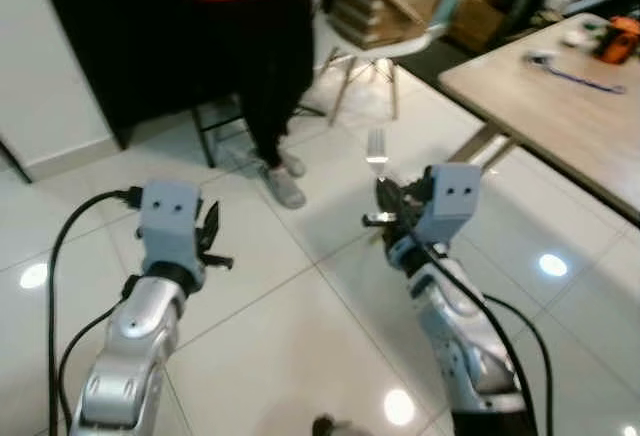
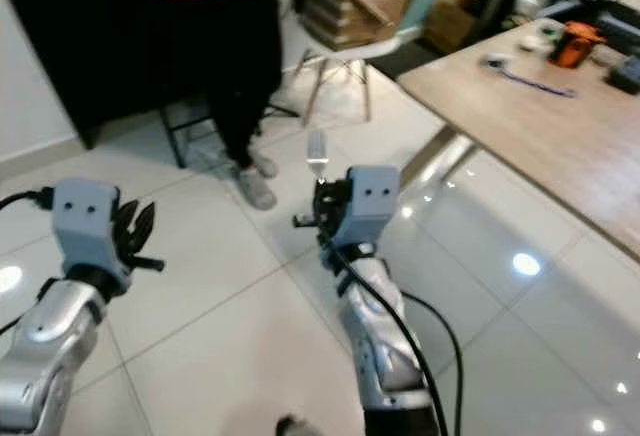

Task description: Setting the table

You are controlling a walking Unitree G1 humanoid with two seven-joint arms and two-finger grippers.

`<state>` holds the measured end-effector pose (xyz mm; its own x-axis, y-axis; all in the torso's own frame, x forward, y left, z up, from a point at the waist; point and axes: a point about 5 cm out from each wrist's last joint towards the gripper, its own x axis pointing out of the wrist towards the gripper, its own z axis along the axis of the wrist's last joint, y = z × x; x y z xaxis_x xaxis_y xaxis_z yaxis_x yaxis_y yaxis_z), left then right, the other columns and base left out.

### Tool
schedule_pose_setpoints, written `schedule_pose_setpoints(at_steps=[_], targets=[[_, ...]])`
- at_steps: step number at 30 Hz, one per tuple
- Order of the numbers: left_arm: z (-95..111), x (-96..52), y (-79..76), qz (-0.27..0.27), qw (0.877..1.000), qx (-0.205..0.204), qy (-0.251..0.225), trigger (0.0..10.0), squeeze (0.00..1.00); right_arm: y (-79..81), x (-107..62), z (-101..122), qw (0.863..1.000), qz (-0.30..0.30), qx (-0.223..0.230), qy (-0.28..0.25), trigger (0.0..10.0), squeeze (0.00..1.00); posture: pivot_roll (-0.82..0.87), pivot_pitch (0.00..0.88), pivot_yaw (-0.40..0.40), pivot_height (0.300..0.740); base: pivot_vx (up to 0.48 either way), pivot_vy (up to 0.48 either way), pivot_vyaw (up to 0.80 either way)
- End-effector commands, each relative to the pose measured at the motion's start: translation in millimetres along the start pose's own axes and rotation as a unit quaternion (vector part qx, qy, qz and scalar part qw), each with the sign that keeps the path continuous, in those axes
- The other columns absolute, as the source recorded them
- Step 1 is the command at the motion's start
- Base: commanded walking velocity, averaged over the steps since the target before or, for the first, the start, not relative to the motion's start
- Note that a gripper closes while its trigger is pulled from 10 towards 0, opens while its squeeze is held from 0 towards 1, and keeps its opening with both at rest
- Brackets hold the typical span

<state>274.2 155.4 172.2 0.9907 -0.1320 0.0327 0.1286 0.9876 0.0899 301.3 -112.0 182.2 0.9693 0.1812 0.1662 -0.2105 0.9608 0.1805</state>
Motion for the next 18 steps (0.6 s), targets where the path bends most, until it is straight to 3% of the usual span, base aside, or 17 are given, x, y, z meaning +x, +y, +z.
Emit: schedule_pose_setpoints(at_steps=[1,18], targets=[[-6.3,-1.8,2.5,0.005,1.000,0.005,0.015,10.0,0.00,1.7,-2.6,-4.5,1.000,0.002,0.002,0.008,10.0,0.00,0.01,0.073,0.017,0.740,0.000,0.000,-0.80],[-6.8,-2.0,2.1,0.005,1.000,0.004,0.016,10.0,0.00,1.9,-2.7,-4.8,1.000,0.002,0.002,0.009,10.0,0.00,0.01,0.074,0.018,0.740,0.000,0.000,-0.80]])
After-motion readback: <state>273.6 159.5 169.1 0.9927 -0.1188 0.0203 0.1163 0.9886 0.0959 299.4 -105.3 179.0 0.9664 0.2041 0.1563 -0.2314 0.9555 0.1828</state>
